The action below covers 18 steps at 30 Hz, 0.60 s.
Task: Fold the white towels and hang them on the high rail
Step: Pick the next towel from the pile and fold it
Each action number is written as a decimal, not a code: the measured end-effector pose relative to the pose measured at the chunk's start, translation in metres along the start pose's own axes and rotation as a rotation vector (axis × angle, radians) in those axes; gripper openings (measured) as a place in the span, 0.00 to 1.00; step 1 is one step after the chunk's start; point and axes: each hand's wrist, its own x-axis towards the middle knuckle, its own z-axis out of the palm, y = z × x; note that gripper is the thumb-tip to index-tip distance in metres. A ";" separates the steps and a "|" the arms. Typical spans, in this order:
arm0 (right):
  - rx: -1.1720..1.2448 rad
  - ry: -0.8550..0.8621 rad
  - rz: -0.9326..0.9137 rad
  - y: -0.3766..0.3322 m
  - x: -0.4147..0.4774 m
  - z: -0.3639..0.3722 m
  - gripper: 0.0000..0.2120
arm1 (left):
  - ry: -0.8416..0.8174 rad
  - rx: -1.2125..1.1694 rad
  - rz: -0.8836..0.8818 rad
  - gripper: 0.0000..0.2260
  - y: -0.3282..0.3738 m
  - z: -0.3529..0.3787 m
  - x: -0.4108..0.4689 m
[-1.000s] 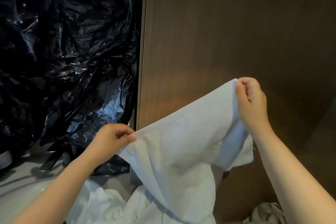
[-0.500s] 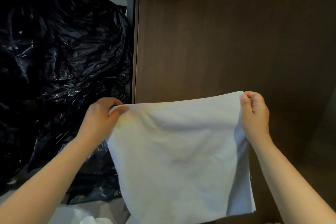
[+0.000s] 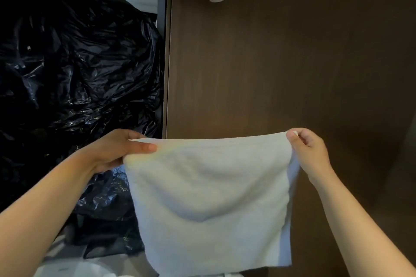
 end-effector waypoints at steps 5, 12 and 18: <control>-0.130 0.084 -0.071 -0.001 0.001 0.006 0.04 | 0.283 0.160 0.176 0.12 -0.002 0.007 0.009; -0.031 0.185 -0.050 -0.023 0.008 0.019 0.06 | 0.769 0.247 0.451 0.06 0.030 0.025 0.013; 0.027 0.241 -0.012 -0.001 -0.024 0.021 0.05 | 0.662 0.194 0.324 0.05 0.012 0.032 -0.007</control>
